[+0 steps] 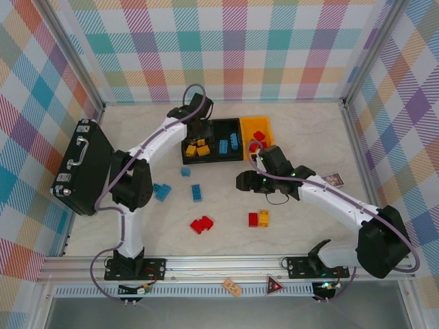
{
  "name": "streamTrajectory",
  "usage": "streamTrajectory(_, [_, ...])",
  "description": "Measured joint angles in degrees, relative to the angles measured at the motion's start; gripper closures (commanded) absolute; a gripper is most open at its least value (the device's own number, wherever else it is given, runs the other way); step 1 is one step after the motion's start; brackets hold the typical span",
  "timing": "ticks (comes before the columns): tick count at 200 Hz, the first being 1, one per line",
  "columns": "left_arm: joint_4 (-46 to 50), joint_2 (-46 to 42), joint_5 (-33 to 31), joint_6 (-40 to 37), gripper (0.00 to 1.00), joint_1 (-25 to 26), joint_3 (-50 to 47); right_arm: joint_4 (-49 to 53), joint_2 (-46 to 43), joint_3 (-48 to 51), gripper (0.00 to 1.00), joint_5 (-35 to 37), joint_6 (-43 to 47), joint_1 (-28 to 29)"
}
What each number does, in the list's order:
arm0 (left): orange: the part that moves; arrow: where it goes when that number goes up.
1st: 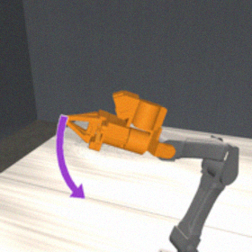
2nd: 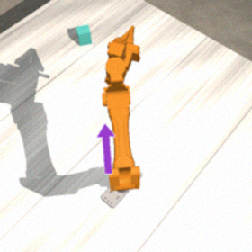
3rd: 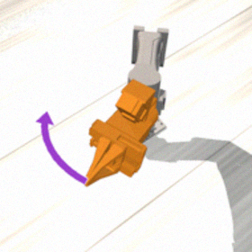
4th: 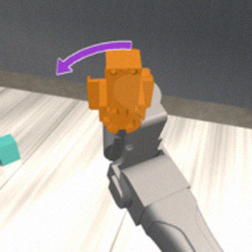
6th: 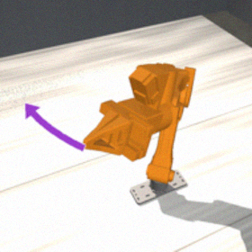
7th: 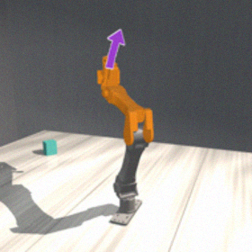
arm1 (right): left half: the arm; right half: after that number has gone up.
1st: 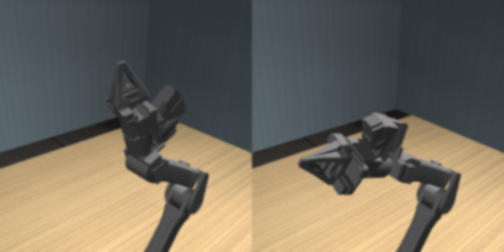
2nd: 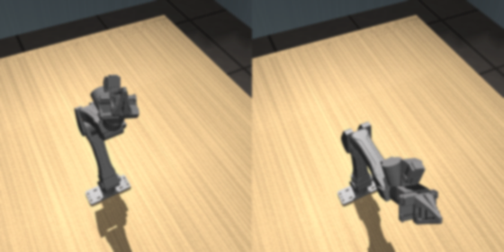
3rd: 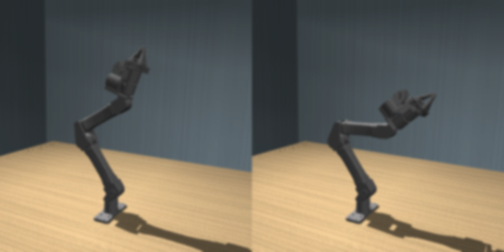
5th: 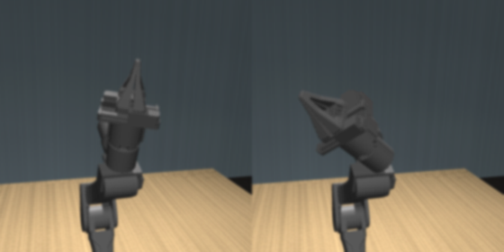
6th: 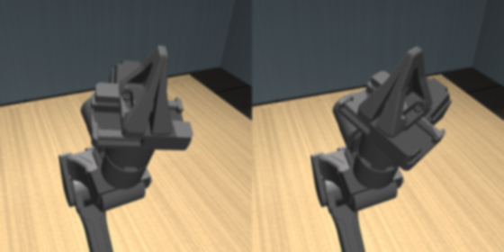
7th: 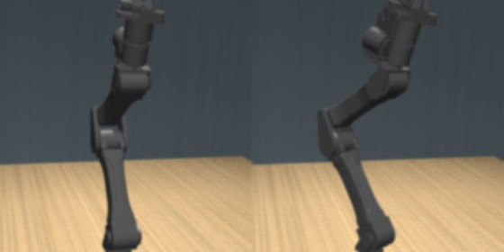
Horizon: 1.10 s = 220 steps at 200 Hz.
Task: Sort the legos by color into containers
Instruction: Place the lego in the container.
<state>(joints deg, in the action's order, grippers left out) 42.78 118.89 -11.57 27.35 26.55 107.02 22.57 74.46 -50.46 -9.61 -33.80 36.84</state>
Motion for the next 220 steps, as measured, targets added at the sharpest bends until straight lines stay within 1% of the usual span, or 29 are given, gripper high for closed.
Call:
streamTrajectory(56, [1.92,8.98,1.16,-0.68,0.67,-2.23,9.73,-0.02,2.78,-1.33,0.4,0.15,0.0,0.0])
streamTrajectory(126, [3.74,16.65,1.42,-1.77,0.64,-4.35,20.55,-0.02,4.35,-2.34,0.4,0.17,0.0,0.0])
streamTrajectory(154, [4.09,18.34,1.46,-2.16,0.62,-4.57,22.84,-0.02,4.72,-2.54,0.4,0.2,0.0,0.0])
streamTrajectory(165, [4.09,18.62,1.46,-2.38,0.59,-4.57,22.99,-0.04,4.92,-2.6,0.4,0.17,0.0,0.0])
streamTrajectory(175, [4.09,18.78,1.46,-2.51,0.52,-4.57,23.02,-0.04,5.09,-2.62,0.4,0.2,0.0,0.0])
streamTrajectory(181, [4.11,18.93,1.44,-2.73,0.49,-4.57,23.08,-0.04,5.25,-2.64,0.4,0.17,0.0,0.0])
streamTrajectory(200, [4.11,19.3,1.53,-2.75,0.47,-4.57,23.23,-0.04,5.64,-2.71,0.4,0.17,0.0,0.0])
streamTrajectory(220, [4.11,19.32,1.64,-2.75,0.47,-4.57,23.23,-0.04,5.66,-2.71,0.4,0.17,0.0,0.0])
